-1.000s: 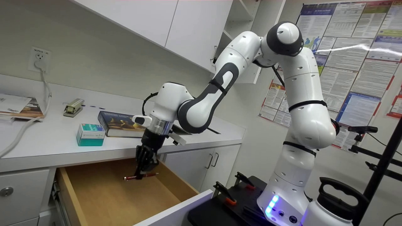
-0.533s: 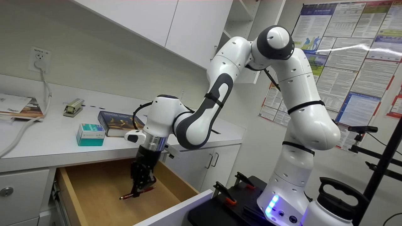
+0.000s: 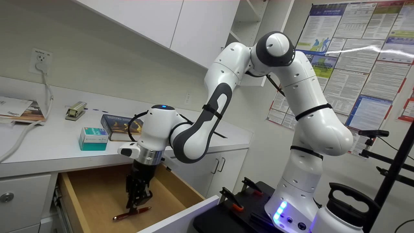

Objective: Open the drawer,take out the brown card,put it back and put it on the counter and close it

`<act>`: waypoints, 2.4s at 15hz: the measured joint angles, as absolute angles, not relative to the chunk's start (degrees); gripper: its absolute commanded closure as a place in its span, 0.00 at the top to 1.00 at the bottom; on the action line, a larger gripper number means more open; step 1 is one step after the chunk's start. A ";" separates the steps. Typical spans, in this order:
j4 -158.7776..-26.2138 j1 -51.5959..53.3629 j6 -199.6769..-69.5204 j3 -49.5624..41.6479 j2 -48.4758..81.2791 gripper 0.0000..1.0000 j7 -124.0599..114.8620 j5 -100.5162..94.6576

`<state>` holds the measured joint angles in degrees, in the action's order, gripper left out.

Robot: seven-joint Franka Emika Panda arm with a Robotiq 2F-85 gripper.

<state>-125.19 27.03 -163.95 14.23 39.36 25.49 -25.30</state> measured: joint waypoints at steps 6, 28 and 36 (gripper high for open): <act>-125.11 27.17 -163.87 14.93 36.62 0.99 25.49 -26.50; -137.90 15.13 -142.43 43.60 16.25 1.00 35.82 -1.53; -138.34 25.82 -142.40 38.66 16.30 1.00 19.78 -15.38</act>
